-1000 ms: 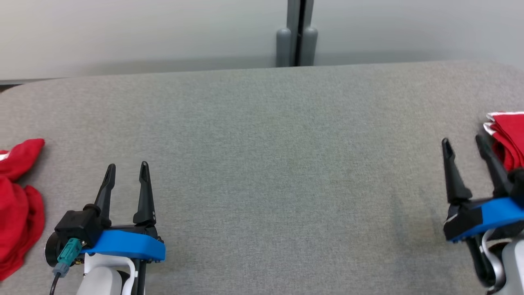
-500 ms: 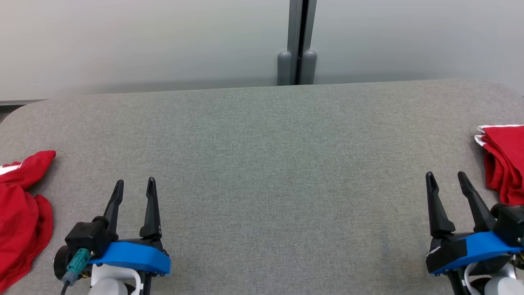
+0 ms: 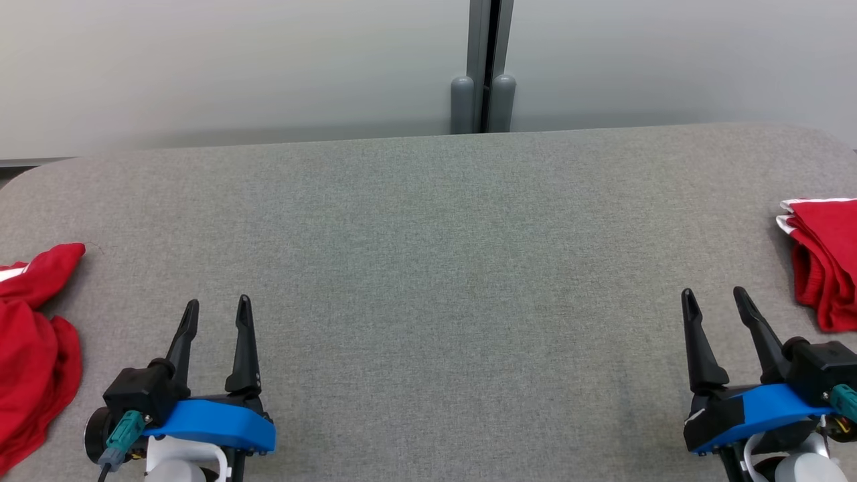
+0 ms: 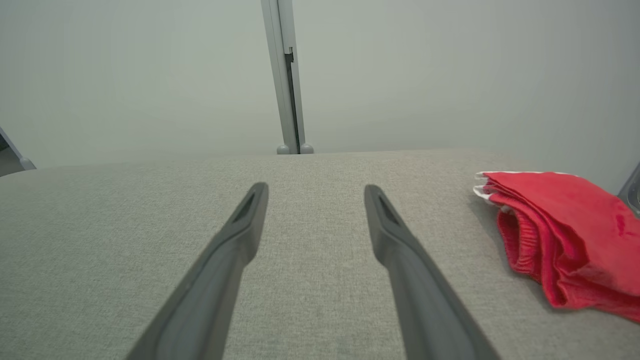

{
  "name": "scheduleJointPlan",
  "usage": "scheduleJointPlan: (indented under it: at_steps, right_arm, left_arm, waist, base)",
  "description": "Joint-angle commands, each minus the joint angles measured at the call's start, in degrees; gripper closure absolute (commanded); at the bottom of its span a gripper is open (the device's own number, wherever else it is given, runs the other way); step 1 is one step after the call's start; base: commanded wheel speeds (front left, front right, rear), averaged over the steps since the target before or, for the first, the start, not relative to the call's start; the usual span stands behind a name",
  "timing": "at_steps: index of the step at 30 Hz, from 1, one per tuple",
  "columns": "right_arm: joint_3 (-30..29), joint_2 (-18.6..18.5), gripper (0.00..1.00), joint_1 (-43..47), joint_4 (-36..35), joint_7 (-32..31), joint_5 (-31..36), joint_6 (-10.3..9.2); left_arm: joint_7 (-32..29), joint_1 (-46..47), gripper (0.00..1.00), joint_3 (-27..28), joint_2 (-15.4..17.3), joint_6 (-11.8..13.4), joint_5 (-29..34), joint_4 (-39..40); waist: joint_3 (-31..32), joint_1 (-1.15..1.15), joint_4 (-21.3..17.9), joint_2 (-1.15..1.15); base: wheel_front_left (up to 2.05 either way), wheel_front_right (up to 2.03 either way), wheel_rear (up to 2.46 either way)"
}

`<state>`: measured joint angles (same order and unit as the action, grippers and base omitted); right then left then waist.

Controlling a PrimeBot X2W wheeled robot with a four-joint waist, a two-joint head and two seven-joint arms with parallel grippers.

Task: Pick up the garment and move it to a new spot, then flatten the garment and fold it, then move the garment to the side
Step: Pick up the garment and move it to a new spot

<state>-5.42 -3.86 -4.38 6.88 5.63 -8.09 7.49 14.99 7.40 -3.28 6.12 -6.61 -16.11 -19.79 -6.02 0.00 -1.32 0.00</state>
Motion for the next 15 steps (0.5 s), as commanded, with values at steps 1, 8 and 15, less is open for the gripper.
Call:
scheduleJointPlan:
  at_steps: [1,8,15]
  right_arm:
    - [0.08,-0.41,0.0,-0.61,0.46,0.46,0.25,0.01]
    - [0.32,-0.63,0.0,-1.15,1.28,1.16,0.0,0.02]
    - [0.25,-1.61,0.0,-1.1,1.09,1.0,0.36,0.02]
  left_arm:
    - [0.28,0.74,0.0,0.24,-0.16,-0.29,0.25,0.03]
    - [0.28,1.16,0.0,0.56,-0.46,-0.46,0.53,0.12]
    - [0.27,2.01,0.0,0.63,-0.94,-0.66,0.58,0.16]
  waist:
    - [-0.09,0.0,0.12,0.0]
    - [-0.53,0.0,0.79,0.0]
    - [-1.52,0.0,4.69,0.0]
  base:
    - [0.0,0.0,0.0]
    - [0.0,0.0,0.0]
    - [0.0,0.0,0.0]
